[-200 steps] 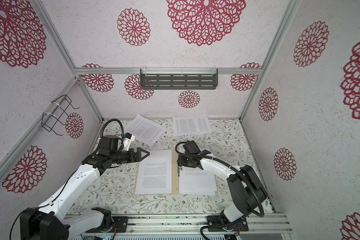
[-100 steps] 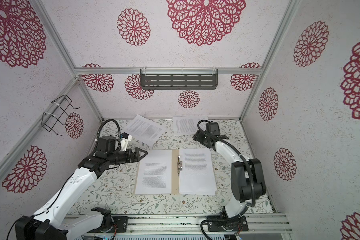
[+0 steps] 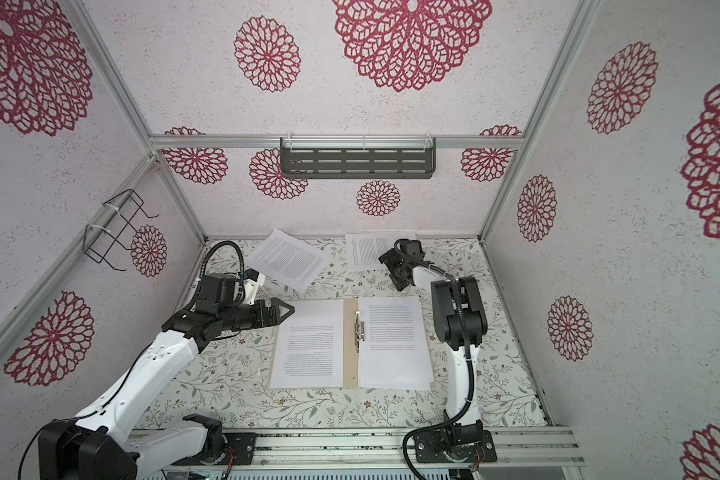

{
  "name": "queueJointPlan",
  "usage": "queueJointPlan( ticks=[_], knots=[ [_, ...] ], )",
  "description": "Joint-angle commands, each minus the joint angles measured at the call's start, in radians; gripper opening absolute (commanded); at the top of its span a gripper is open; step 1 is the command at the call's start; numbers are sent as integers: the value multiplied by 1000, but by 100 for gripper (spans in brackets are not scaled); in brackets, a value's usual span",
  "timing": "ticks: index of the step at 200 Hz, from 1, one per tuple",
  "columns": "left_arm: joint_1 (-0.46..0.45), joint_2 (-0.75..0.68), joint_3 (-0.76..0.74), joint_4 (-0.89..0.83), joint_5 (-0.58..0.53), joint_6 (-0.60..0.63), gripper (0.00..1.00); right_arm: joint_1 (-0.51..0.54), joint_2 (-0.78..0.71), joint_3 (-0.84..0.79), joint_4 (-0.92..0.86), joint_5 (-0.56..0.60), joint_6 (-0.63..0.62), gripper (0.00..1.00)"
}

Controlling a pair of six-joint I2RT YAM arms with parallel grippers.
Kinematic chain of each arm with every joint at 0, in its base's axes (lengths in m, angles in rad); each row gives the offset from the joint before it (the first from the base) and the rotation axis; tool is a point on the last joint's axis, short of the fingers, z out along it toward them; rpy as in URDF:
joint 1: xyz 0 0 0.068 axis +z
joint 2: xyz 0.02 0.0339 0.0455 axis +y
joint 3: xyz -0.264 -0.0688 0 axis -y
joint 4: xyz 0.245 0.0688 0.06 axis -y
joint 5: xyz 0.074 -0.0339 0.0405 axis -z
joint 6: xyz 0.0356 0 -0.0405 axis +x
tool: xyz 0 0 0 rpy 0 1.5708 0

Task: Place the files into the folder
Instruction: 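Lift the right gripper away from the clip toward the far sheets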

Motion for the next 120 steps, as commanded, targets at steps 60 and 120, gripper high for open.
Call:
queueJointPlan(
  ticks=[60,120],
  knots=[
    [50,23,24,23,55,15,97,19,105,78,52,91,279,93],
    [66,16,18,34,66,7,97,37,186,126,193,135,362,89]
  ],
)
